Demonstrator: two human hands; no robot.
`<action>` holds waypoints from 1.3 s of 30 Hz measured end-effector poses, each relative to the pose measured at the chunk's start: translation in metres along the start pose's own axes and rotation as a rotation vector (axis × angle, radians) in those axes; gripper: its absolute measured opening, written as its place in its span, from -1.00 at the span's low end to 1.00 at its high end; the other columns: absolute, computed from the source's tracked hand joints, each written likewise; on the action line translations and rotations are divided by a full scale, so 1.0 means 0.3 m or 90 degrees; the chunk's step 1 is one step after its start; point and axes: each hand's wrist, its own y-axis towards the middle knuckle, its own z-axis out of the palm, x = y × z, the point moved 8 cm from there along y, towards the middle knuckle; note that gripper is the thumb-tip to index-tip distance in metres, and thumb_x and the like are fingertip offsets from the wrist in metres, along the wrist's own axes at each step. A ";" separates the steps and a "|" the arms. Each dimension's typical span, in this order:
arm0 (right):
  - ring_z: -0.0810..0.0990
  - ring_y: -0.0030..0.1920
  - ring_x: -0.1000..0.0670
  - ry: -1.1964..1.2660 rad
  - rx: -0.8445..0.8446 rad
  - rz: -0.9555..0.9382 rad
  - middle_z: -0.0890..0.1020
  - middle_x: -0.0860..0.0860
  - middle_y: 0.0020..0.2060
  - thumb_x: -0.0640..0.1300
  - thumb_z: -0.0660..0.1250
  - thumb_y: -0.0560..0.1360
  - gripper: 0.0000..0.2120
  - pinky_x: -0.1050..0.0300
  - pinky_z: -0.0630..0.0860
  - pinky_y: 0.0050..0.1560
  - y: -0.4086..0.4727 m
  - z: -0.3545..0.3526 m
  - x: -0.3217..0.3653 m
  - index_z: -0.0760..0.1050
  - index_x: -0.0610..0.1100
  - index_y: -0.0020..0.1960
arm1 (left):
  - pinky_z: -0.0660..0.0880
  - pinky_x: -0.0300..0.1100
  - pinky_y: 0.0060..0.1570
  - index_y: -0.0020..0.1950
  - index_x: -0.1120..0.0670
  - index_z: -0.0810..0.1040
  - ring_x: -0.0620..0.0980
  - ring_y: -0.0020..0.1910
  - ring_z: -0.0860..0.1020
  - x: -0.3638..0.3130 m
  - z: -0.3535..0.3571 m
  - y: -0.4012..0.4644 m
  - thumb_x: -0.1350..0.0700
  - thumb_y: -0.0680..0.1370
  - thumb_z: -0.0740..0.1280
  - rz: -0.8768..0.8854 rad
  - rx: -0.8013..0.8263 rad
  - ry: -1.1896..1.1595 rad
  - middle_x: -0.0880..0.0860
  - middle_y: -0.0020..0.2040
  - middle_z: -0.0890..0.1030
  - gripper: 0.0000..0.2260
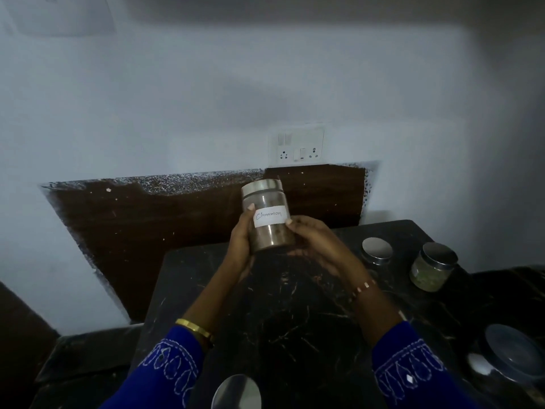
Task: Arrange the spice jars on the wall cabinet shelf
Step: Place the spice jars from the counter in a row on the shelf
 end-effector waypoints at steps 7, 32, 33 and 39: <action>0.64 -0.04 0.04 0.083 0.002 -0.069 0.64 0.00 -0.04 -0.23 0.31 0.51 -0.69 0.15 0.61 -0.10 0.001 0.028 0.085 0.41 -0.11 0.24 | 0.56 -0.14 -0.11 0.28 0.30 0.37 0.04 -0.06 0.56 -0.154 0.016 -0.008 0.04 0.58 0.13 0.166 -0.065 0.170 0.23 0.04 0.54 -0.61; 0.62 0.03 -0.04 -0.127 -0.220 -0.612 0.61 -0.08 0.04 -0.06 0.42 0.43 -0.54 0.12 0.61 -0.01 -0.005 0.011 1.381 0.40 -0.13 0.28 | 0.51 -0.39 -0.17 0.31 0.10 0.40 -0.13 -0.02 0.56 -1.362 0.551 0.071 0.03 0.61 0.14 0.655 -0.054 0.450 0.00 0.08 0.56 -0.69; 0.63 0.04 -0.07 -0.127 -0.224 -0.608 0.62 -0.10 0.06 -0.06 0.42 0.43 -0.54 0.07 0.61 0.02 0.015 0.003 1.410 0.40 -0.14 0.27 | 0.50 -0.35 -0.16 0.33 0.11 0.40 -0.07 0.00 0.54 -1.388 0.561 0.092 0.05 0.60 0.16 0.653 -0.065 0.462 0.03 0.10 0.54 -0.68; 0.54 -0.25 0.20 -0.205 -0.259 -0.634 0.52 0.14 -0.22 -0.12 0.39 0.46 -0.61 0.51 0.48 -0.38 0.125 -0.032 1.526 0.41 -0.22 0.22 | 0.50 -0.29 -0.09 0.37 0.13 0.34 0.00 0.05 0.54 -1.448 0.584 0.245 0.15 0.57 0.23 0.594 -0.080 0.524 0.06 0.12 0.54 -0.63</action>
